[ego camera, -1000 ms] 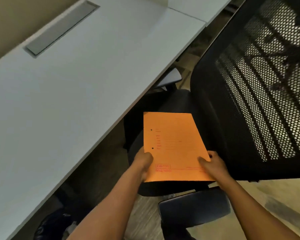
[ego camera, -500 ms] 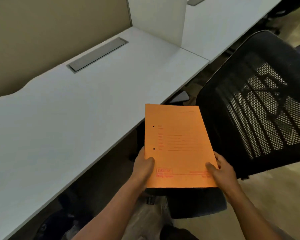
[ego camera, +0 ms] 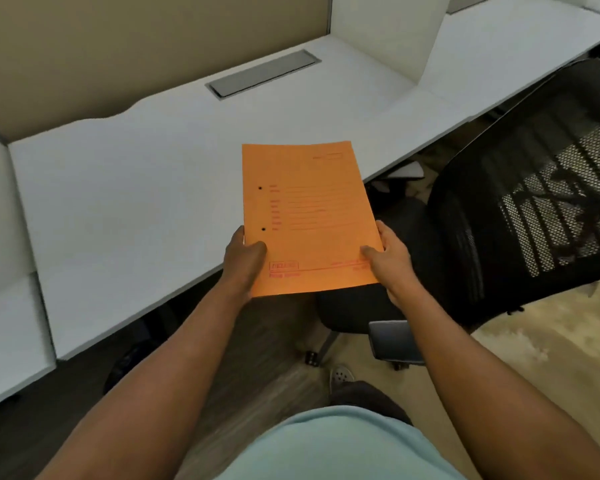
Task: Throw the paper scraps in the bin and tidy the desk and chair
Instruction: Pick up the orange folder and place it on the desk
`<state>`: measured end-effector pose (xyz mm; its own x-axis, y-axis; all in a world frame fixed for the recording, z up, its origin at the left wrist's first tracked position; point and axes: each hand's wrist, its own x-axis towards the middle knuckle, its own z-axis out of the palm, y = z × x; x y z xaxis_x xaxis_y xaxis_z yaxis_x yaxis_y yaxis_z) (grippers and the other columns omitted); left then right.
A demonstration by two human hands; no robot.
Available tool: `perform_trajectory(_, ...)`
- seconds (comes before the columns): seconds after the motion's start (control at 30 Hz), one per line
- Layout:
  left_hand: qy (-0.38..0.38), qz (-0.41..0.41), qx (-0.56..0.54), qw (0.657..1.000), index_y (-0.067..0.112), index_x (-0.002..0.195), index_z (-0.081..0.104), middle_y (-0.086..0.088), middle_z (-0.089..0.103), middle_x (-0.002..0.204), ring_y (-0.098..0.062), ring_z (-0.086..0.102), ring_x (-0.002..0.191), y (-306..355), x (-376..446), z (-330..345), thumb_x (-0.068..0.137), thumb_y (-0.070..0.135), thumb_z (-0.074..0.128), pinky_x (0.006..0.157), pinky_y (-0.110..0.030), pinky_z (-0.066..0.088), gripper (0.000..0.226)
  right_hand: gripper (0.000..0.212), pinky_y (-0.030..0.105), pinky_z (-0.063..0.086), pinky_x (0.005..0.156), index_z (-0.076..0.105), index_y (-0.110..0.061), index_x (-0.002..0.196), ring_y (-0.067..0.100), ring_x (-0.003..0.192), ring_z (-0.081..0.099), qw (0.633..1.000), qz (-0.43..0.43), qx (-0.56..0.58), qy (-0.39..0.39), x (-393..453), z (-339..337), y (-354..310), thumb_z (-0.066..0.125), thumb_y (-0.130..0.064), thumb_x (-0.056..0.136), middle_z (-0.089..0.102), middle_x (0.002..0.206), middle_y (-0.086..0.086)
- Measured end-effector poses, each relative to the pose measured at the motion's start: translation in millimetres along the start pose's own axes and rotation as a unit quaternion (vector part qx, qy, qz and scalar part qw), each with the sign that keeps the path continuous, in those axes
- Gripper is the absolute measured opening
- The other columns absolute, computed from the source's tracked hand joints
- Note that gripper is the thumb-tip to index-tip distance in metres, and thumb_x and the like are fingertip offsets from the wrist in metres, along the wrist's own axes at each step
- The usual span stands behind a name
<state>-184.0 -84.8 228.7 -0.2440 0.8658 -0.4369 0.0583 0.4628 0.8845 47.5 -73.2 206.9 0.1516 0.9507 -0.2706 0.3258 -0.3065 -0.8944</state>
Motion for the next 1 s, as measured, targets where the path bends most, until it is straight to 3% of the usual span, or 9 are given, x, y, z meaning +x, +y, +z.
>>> perform_trajectory(0.1,0.052,0.005,-0.030,0.998,0.035,0.105,0.056,-0.001,0.068,0.103,-0.025,0.070,0.089,-11,-2,-34,0.089,0.006,0.043,0.076,-0.049,0.061,0.035,0.059,0.032,0.047,0.083,0.034,-0.025,0.145,0.008,0.094,0.054,0.999,-0.025,-0.012,-0.028,-3,30,-13,0.052,-0.007,0.093,0.054,0.104,-0.014)
perform_trajectory(0.17,0.096,0.003,-0.047,0.994,0.032,0.121,0.054,-0.001,0.068,0.106,-0.024,0.070,0.089,-16,-2,-55,0.091,0.010,0.043,0.075,-0.049,0.061,0.038,0.060,0.029,0.042,0.082,0.032,-0.025,0.147,0.006,0.093,0.051,0.997,-0.038,-0.021,-0.056,-4,48,-25,0.052,-0.007,0.093,0.051,0.101,-0.016)
perform_trajectory(0.27,0.160,0.007,-0.060,0.985,0.027,0.137,0.046,0.001,0.065,0.107,-0.021,0.068,0.089,-21,5,-82,0.094,0.016,0.044,0.073,-0.041,0.060,0.045,0.065,0.031,0.042,0.089,0.027,-0.027,0.149,0.012,0.108,0.049,0.993,-0.057,-0.037,-0.096,-1,73,-42,0.055,-0.012,0.093,0.049,0.116,-0.010)
perform_trajectory(0.37,0.199,0.013,-0.066,0.978,0.026,0.137,0.046,0.003,0.065,0.104,-0.020,0.068,0.089,-18,19,-106,0.094,0.019,0.045,0.075,-0.042,0.059,0.043,0.070,0.037,0.040,0.103,0.019,-0.026,0.152,0.018,0.124,0.045,0.988,-0.066,-0.066,-0.126,17,101,-61,0.056,-0.016,0.094,0.045,0.138,-0.001)
perform_trajectory(0.47,0.215,0.011,-0.075,0.974,0.029,0.136,0.046,0.000,0.067,0.107,-0.021,0.069,0.090,-11,40,-125,0.091,0.022,0.047,0.079,-0.047,0.059,0.046,0.071,0.037,0.039,0.104,0.015,-0.026,0.153,0.021,0.130,0.043,0.981,-0.078,-0.091,-0.152,43,129,-81,0.055,-0.020,0.094,0.040,0.147,0.000)
perform_trajectory(0.8,0.247,-0.004,-0.098,0.964,0.031,0.130,0.050,0.000,0.066,0.114,-0.023,0.066,0.097,40,182,-158,0.072,0.030,0.044,0.085,-0.049,0.056,0.059,0.073,0.043,0.039,0.105,0.020,-0.023,0.152,0.028,0.132,0.044,0.963,-0.106,-0.169,-0.181,192,208,-150,0.059,-0.025,0.091,0.040,0.150,0.003)
perform_trajectory(1.0,0.277,-0.039,-0.102,0.955,0.026,0.136,0.045,-0.005,0.061,0.123,-0.027,0.062,0.101,75,291,-160,0.088,0.019,0.048,0.087,-0.049,0.054,0.048,0.065,0.048,0.043,0.104,0.034,-0.019,0.148,0.031,0.125,0.051,0.964,-0.090,-0.181,-0.171,301,249,-186,0.062,-0.027,0.089,0.049,0.142,0.009)
